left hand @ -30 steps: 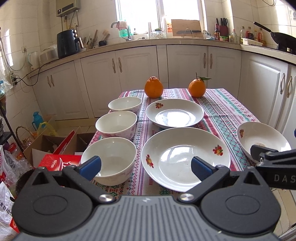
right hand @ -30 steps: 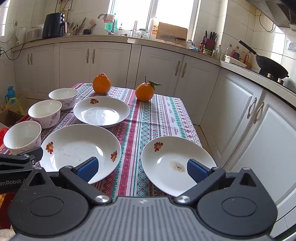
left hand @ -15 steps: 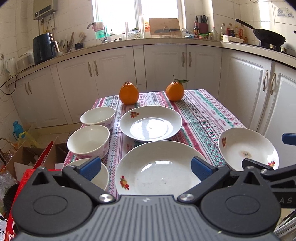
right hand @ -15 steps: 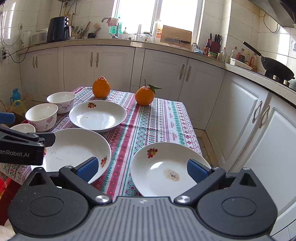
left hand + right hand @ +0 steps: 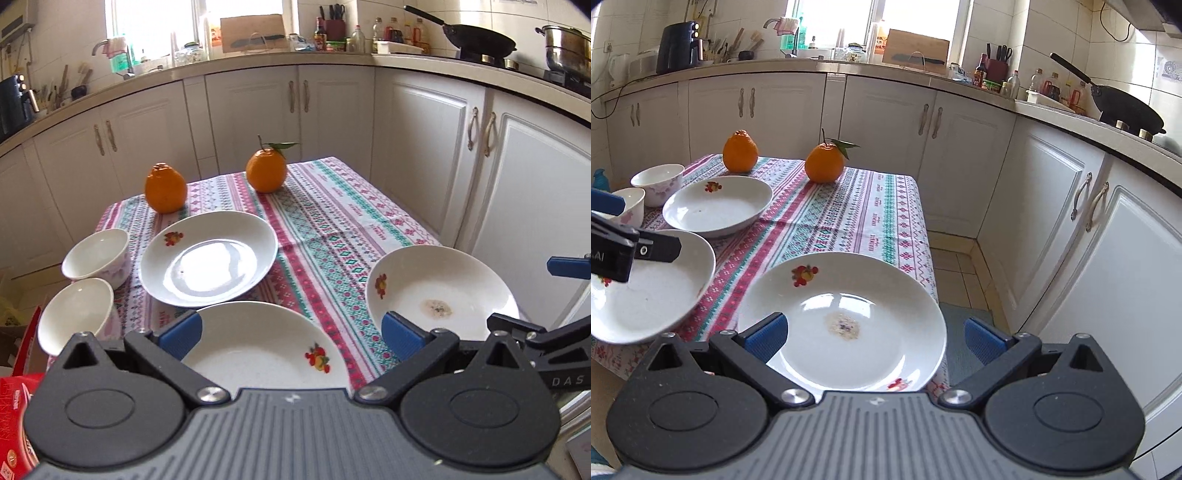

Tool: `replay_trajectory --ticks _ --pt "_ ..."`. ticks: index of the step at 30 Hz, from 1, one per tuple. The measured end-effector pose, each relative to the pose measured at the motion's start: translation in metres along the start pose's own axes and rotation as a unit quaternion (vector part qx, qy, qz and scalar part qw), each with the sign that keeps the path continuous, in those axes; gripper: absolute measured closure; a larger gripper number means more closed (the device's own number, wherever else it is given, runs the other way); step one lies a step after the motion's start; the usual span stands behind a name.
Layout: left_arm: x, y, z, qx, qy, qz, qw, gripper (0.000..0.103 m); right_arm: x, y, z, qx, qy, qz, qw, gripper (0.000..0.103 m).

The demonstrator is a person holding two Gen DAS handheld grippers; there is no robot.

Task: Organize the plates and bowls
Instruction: 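Move the left tool to the stained white plate and grasp its rim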

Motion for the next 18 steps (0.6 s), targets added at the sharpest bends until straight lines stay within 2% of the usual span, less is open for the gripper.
replay_trajectory --ticks 4,6,9,12,18 --pt "0.014 -0.016 0.009 0.029 0.003 -0.036 0.9989 0.001 -0.002 -0.018 -0.014 -0.017 -0.007 0.031 0.999 0.0" --pt "0.02 -0.026 0.014 0.044 0.003 -0.058 0.9973 0.001 -0.001 -0.026 -0.021 -0.019 0.001 0.047 0.999 0.0" --pt "0.031 -0.044 0.021 0.08 0.01 -0.07 0.9943 0.001 0.003 -0.034 -0.033 -0.027 0.013 0.065 0.997 0.0" --pt "0.044 -0.053 0.027 0.085 0.022 -0.101 0.991 0.001 0.011 -0.039 -0.044 -0.03 0.032 0.09 0.995 0.0" --pt "0.074 -0.063 0.032 0.109 0.054 -0.107 0.9867 0.001 0.029 -0.038 -0.059 -0.046 0.055 0.121 0.99 0.0"
Point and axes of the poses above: each gripper's, at about its wrist camera, not at the fingertips, and x roughly the way its jaws point, y to its left, z to its top, the point moved 2 cm from there along x, roughly the way its jaws point, and after that the axes turned 10 degrees about x, right-handed, at the moved point
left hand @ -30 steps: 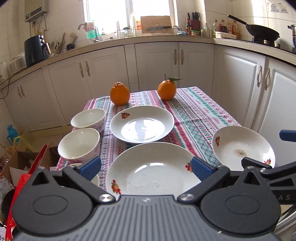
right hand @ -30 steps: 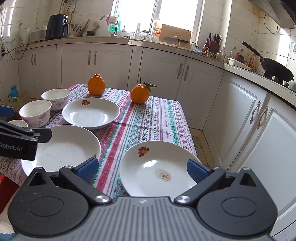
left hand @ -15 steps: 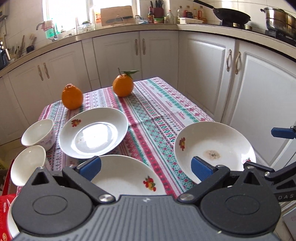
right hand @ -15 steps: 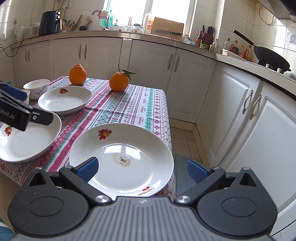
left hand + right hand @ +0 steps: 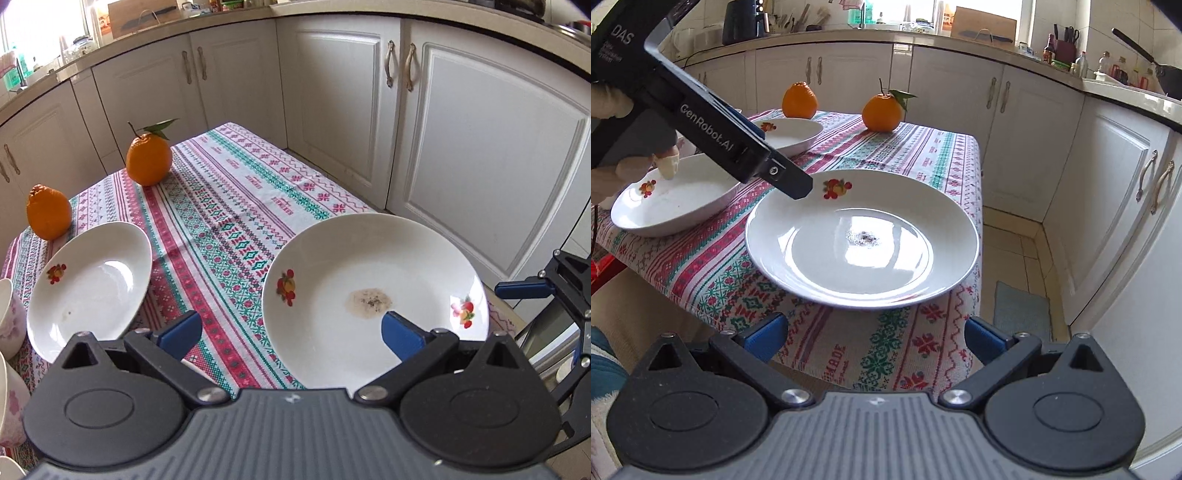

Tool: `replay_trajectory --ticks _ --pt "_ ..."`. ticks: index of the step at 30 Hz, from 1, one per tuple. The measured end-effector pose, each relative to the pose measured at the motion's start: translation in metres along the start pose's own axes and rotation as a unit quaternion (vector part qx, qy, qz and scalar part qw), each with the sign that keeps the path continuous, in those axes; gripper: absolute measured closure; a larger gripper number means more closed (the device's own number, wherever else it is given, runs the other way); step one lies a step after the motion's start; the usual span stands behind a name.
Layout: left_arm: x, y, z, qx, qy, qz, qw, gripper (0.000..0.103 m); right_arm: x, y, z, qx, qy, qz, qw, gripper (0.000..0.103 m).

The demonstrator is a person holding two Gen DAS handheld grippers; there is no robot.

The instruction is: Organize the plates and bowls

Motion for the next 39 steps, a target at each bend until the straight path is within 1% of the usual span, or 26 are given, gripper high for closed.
replay_trajectory --ticks 5,9,11,16,20,22,26,28,32,35,39 --pt "0.02 0.004 0.006 0.005 0.018 -0.008 0.9998 0.001 0.015 -0.01 -0.001 0.002 0.008 0.029 1.0 0.0" --pt "0.035 0.007 0.01 0.008 0.033 -0.015 0.9993 0.002 0.019 -0.017 0.002 -0.007 0.007 0.06 0.998 0.0" --pt "0.042 0.008 0.013 0.008 0.041 -0.019 0.999 0.005 0.02 -0.02 0.002 -0.014 0.005 0.072 0.997 0.0" --pt "0.056 0.01 0.017 0.003 0.056 -0.044 0.9975 0.018 0.022 -0.026 0.004 -0.028 0.003 0.095 0.995 0.0" --pt "0.063 0.011 0.021 -0.001 0.063 -0.053 0.9966 0.021 0.024 -0.029 0.007 -0.034 0.0 0.106 0.994 0.001" --pt "0.066 0.012 0.023 -0.003 0.066 -0.058 0.9961 0.026 0.025 -0.03 0.008 -0.036 -0.002 0.109 0.993 0.002" --pt "0.071 0.012 0.028 0.002 0.07 -0.07 0.9951 0.03 0.026 -0.032 0.009 -0.044 -0.004 0.116 0.992 0.003" --pt "0.074 0.012 0.03 0.005 0.072 -0.072 0.9948 0.035 0.026 -0.033 0.009 -0.047 -0.005 0.119 0.992 0.003" --pt "0.077 0.013 0.033 0.002 0.072 -0.08 0.9941 0.039 0.027 -0.033 0.01 -0.053 -0.006 0.122 0.991 0.004" --pt "0.078 0.014 0.033 0.002 0.074 -0.082 0.9939 0.04 0.026 -0.03 0.011 -0.06 -0.008 0.123 0.99 0.006" --pt "0.078 0.015 0.033 0.003 0.075 -0.085 0.9935 0.04 0.027 -0.03 0.011 -0.061 -0.007 0.121 0.991 0.006"
Point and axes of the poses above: each gripper's, at about its wrist camera, not at the fingertips, and x roughly the way its jaws point, y to its left, z to its top, the point moved 2 cm from there along x, roughly the way its jaws point, and after that the axes turned 10 degrees about x, right-handed, at the moved point
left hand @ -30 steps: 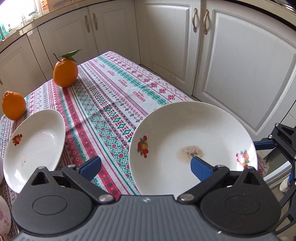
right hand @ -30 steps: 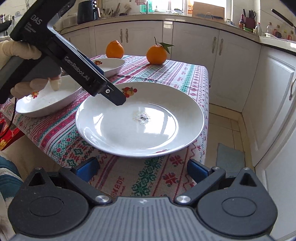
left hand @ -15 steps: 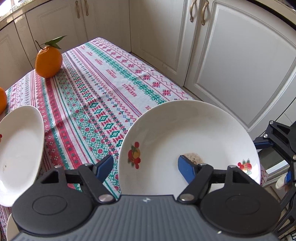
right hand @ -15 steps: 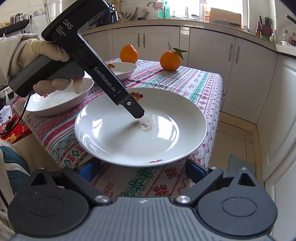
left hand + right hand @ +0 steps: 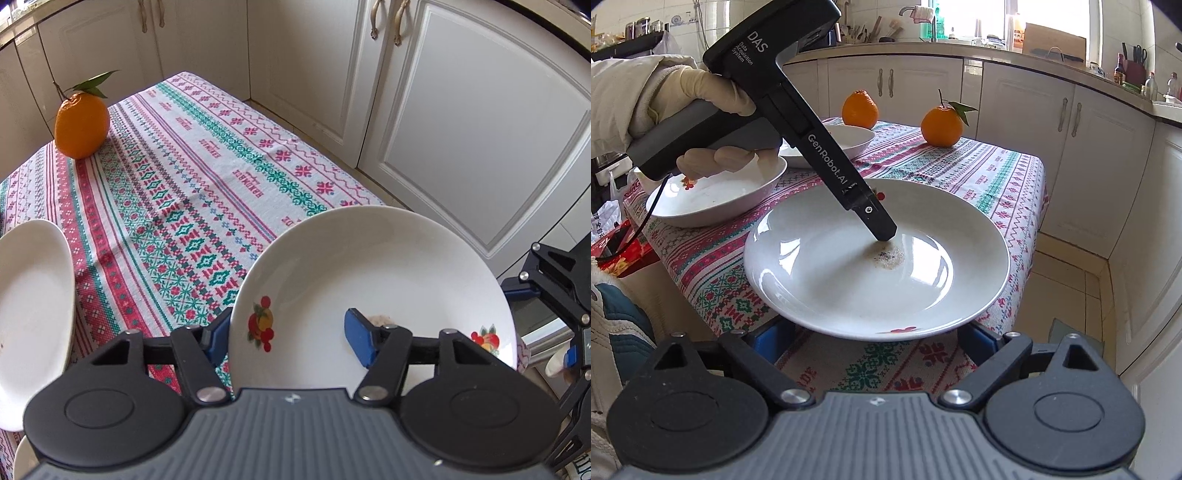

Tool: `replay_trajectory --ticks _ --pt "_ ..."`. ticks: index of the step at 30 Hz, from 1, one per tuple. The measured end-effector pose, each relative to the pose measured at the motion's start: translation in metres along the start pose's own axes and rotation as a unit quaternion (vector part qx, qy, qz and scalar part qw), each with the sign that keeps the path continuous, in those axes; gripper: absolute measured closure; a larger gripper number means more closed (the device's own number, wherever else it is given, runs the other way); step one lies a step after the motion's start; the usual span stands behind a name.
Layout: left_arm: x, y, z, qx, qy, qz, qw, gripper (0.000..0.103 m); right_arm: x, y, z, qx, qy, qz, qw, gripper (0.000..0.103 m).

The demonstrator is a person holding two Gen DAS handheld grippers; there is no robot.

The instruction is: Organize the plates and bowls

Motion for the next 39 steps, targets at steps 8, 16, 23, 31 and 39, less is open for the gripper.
replay_trajectory --ticks 8,16,23,31,39 --pt "0.0 0.0 0.001 0.003 -0.003 0.006 1.0 0.04 0.0 0.002 0.002 -0.001 0.003 -0.009 1.0 0.006" --pt "-0.009 0.012 0.011 -0.008 -0.026 0.019 0.9994 0.04 0.003 -0.003 0.021 -0.019 -0.009 -0.013 1.0 0.006" --pt "0.001 0.032 0.021 -0.039 -0.035 0.032 0.9981 0.04 0.02 -0.018 0.039 -0.033 -0.012 -0.006 0.999 0.006" --pt "0.016 0.043 0.028 -0.048 -0.035 0.044 0.9972 0.04 0.044 -0.035 0.05 -0.038 -0.011 -0.016 0.999 0.006" --pt "0.025 0.053 0.032 -0.057 -0.043 0.059 0.9957 0.04 0.062 -0.043 0.059 -0.047 -0.011 -0.026 0.999 0.006"
Point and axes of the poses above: each gripper's, at about its wrist camera, not at the fingertips, and x roughly the way its jaws point, y to its left, z to its top, the point moved 2 cm from there along x, roughly the way its jaws point, and after that the axes turned 10 degrees about x, right-handed, at the moved point
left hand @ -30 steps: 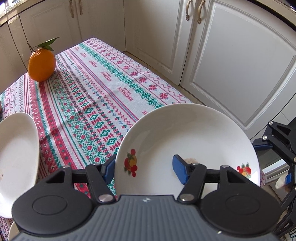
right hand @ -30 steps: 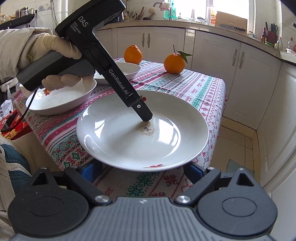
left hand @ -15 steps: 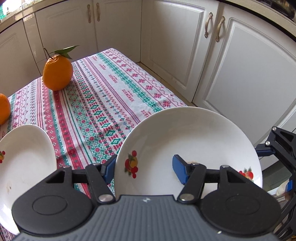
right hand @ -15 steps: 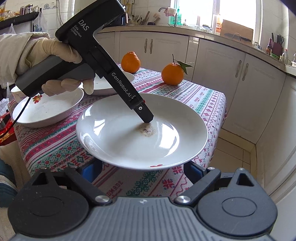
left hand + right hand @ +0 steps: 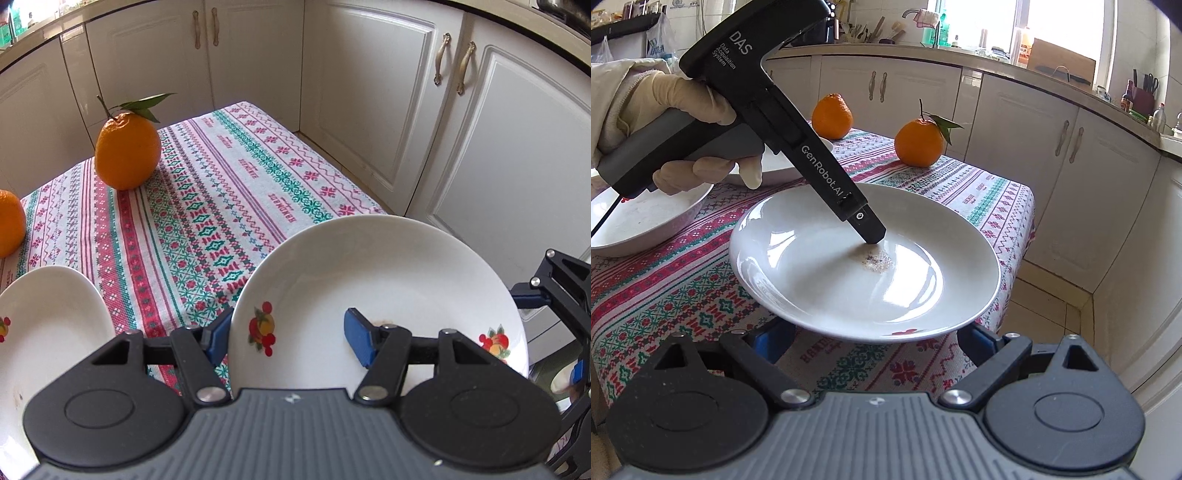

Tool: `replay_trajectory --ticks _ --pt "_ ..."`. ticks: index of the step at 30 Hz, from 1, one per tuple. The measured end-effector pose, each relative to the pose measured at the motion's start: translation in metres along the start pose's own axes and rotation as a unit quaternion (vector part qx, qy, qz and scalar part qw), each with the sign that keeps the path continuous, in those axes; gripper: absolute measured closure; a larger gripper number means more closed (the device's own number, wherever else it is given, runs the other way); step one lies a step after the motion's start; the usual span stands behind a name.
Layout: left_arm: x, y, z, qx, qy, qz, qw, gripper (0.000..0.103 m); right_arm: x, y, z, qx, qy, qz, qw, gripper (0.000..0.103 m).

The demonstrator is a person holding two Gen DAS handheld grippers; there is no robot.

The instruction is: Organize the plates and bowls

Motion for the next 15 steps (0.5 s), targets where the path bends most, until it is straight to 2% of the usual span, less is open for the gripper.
replay_trajectory --ticks 15 --pt "0.0101 0.0082 0.0025 -0.009 -0.004 0.006 0.9999 0.041 0.0086 -0.0056 0.0041 0.007 0.0 -0.003 1.0 0.006"
Point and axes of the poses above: each gripper's, at about its wrist camera, not at the fingertips, and x roughly the way its jaws point, y to its left, z to its top, the point moved 2 cm from there along x, roughly the way its jaws point, and after that the axes turned 10 degrees about x, right-handed, at the moved point
